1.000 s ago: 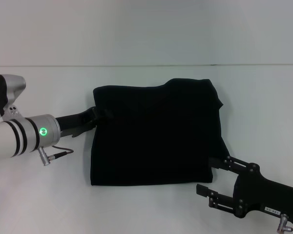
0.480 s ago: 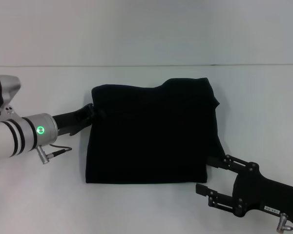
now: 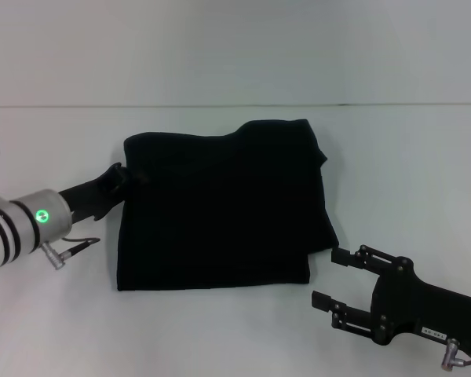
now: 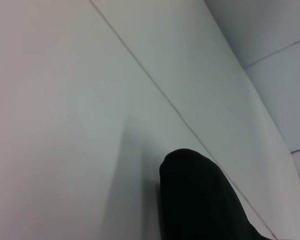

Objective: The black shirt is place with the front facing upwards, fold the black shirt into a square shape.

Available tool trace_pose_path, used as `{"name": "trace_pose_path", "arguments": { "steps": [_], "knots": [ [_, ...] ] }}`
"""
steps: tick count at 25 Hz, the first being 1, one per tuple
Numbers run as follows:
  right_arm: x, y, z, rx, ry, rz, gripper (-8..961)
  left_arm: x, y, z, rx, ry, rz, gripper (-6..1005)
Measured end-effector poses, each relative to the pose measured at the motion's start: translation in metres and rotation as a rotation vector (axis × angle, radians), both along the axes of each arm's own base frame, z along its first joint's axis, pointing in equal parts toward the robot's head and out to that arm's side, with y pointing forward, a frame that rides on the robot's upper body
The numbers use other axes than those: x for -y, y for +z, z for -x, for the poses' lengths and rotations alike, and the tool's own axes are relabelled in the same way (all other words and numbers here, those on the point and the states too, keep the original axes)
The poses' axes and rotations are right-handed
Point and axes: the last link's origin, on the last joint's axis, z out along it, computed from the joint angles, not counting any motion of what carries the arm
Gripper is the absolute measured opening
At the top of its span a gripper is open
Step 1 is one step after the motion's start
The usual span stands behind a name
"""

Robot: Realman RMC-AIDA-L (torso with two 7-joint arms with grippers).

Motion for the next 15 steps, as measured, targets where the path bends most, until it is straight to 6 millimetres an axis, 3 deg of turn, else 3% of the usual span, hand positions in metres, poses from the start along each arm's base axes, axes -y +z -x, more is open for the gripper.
{"name": "trace_pose_path", "arguments": {
  "steps": [10, 15],
  "knots": [
    [-0.003, -0.001, 0.002, -0.002, 0.001, -0.001, 765, 0.008, -0.004, 0.000, 0.035, -0.011, 0.000, 110],
    [-0.006, 0.000, 0.002, -0.008, -0.010, -0.016, 765, 0.016, 0.003, -0.003, 0.038, -0.129, -0.034, 137]
  ]
}}
